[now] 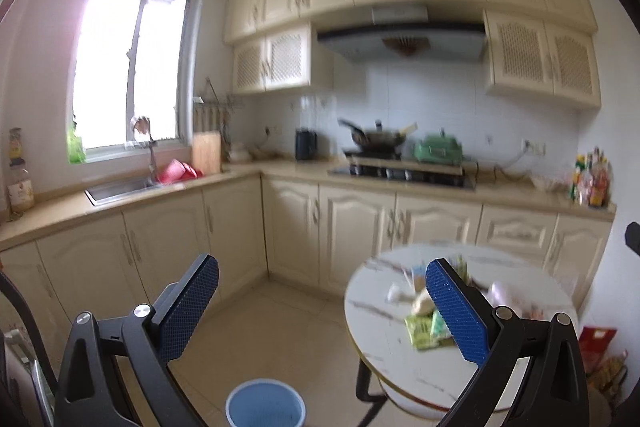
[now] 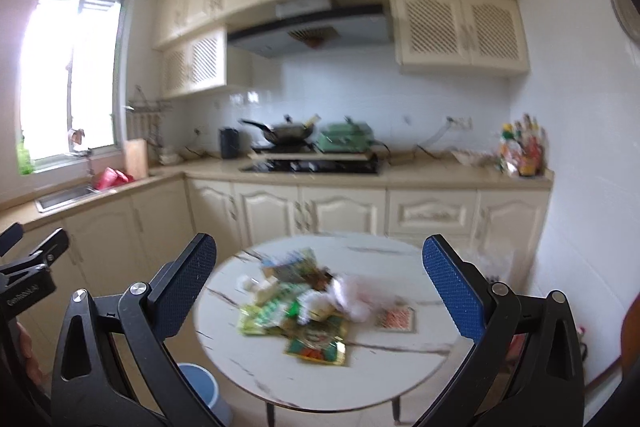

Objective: Collect trash
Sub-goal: 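Grasp the white bun with the left gripper while the right grasps the plastic bag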

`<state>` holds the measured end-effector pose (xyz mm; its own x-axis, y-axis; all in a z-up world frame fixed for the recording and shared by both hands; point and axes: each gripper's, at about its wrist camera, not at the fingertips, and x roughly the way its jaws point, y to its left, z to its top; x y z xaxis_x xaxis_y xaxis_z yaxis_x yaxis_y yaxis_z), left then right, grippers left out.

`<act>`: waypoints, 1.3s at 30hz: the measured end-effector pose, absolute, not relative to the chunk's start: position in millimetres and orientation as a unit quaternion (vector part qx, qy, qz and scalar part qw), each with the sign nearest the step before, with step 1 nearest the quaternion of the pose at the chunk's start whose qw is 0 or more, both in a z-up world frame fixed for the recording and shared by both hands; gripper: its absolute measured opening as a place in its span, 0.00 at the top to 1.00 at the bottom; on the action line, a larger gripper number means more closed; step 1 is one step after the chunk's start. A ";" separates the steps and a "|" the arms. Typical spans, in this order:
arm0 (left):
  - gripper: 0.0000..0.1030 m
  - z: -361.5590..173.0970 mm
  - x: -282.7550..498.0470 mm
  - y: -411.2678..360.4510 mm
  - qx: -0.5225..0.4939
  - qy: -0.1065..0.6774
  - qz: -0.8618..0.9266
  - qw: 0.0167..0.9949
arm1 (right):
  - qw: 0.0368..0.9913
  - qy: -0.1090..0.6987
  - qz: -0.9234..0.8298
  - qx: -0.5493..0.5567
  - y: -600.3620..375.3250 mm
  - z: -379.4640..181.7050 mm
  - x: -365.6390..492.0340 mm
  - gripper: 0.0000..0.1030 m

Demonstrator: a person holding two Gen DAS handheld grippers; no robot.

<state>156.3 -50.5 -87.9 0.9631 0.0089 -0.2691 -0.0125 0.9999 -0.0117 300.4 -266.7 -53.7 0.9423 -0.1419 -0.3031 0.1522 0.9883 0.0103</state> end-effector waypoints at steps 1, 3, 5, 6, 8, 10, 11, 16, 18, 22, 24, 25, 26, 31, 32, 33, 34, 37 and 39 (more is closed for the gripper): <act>0.01 -95.4 169.1 -55.6 -0.002 0.151 0.002 0.988 | 0.983 0.164 -0.083 0.020 -276.0 -61.8 306.4 0.00; 0.01 -106.6 187.7 -63.8 0.006 0.173 -0.005 0.985 | 0.976 0.192 -0.101 0.031 -297.0 -81.9 319.3 0.00; 0.01 -121.3 209.7 -74.9 0.017 0.200 -0.013 0.980 | 0.969 0.218 -0.110 0.041 -315.8 -102.4 330.2 0.00; 0.01 -129.2 222.2 -80.9 0.023 0.215 -0.017 0.976 | 0.965 0.232 -0.115 0.045 -324.0 -112.6 335.5 0.00; 0.01 -141.8 244.3 -90.3 0.031 0.241 -0.026 0.970 | 0.955 0.265 -0.121 0.055 -339.4 -137.2 349.9 0.00; 0.01 -151.7 264.7 -98.4 0.036 0.264 -0.033 0.963 | 0.946 0.296 -0.122 0.061 -352.3 -161.3 364.8 0.00; 0.01 -156.4 277.3 -103.0 0.039 0.278 -0.036 0.959 | 0.943 0.304 -0.121 0.061 -355.8 -169.4 367.7 0.00; 0.01 -171.0 341.8 -119.9 0.050 0.319 -0.050 0.945 | 0.931 0.347 -0.102 0.049 -368.7 -204.7 407.2 0.00; 0.01 -172.0 362.5 -123.8 0.053 0.328 -0.056 0.941 | 0.929 0.357 -0.091 0.039 -368.7 -213.5 425.2 0.00; 0.01 -174.3 405.9 -134.2 0.053 0.339 -0.078 0.936 | 0.925 0.374 -0.062 0.015 -367.0 -227.2 468.0 0.00; 0.01 -176.5 430.3 -137.1 0.053 0.343 -0.093 0.933 | 0.924 0.379 -0.045 0.010 -365.7 -234.8 488.7 0.00; 0.01 -177.9 443.2 -137.8 0.055 0.344 -0.097 0.932 | 0.923 0.381 -0.040 0.007 -366.5 -239.7 498.2 0.00; 0.01 -178.7 449.6 -136.6 0.055 0.344 -0.100 0.932 | 0.921 0.389 -0.039 0.003 -367.4 -245.3 509.5 0.00; 0.01 -188.6 505.3 -143.3 0.062 0.360 -0.120 0.923 | 0.911 0.413 -0.012 0.006 -374.6 -269.9 548.6 0.03; 0.01 -190.6 513.6 -146.7 0.068 0.363 -0.121 0.921 | 0.908 0.418 -0.007 0.007 -376.0 -273.4 553.5 0.05; 0.01 -192.6 521.6 -152.4 0.075 0.363 -0.124 0.921 | 0.905 0.425 -0.001 0.008 -378.2 -277.1 559.7 0.09; 0.01 -194.9 534.2 -157.0 0.082 0.363 -0.126 0.920 | 0.902 0.432 0.010 0.013 -378.9 -282.2 564.9 0.15; 0.01 -202.1 562.8 -174.1 0.075 0.374 -0.141 0.914 | 0.896 0.440 0.041 0.034 -383.6 -292.4 572.8 0.39; 0.01 -208.0 580.6 -182.2 0.070 0.381 -0.147 0.910 | 0.899 0.432 0.053 0.038 -386.9 -292.8 572.8 0.45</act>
<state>580.6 -182.2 -208.0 0.6661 -0.2144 -0.7144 0.3206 0.9471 0.0147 572.8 -386.9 -292.8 0.6206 0.1282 -0.7736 -0.0627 0.9915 0.1140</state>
